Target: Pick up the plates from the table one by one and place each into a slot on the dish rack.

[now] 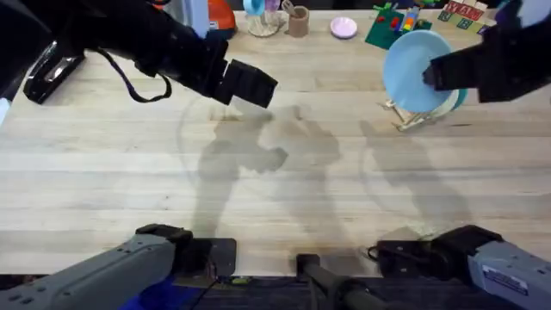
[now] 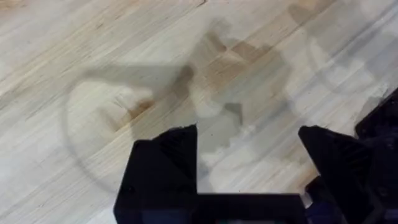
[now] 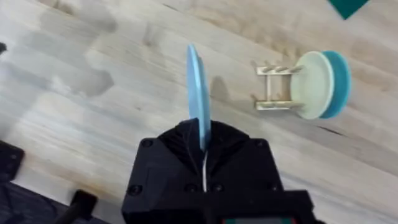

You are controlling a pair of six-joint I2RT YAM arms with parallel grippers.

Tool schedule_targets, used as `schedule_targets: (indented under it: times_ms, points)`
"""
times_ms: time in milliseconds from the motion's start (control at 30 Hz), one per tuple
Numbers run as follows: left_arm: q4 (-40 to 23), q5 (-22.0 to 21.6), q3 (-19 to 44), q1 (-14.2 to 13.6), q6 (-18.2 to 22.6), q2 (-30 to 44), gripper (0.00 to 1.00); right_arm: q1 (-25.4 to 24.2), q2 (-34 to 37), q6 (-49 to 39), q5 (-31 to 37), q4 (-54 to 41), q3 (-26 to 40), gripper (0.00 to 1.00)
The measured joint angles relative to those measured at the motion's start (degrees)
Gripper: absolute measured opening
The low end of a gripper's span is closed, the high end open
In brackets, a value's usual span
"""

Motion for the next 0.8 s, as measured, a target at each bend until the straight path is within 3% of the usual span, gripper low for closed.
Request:
schedule_targets:
  times_ms: [400,800]
  points:
    - [0.04,-0.11,0.00,0.00,-0.01,0.00,0.995,-0.02,0.00,-4.39,6.07,-6.43,4.46,0.029]
    - [0.04,-0.22,-0.01,0.00,-0.12,0.00,0.996,-0.02,0.00,-5.19,9.68,-7.05,6.86,0.029]
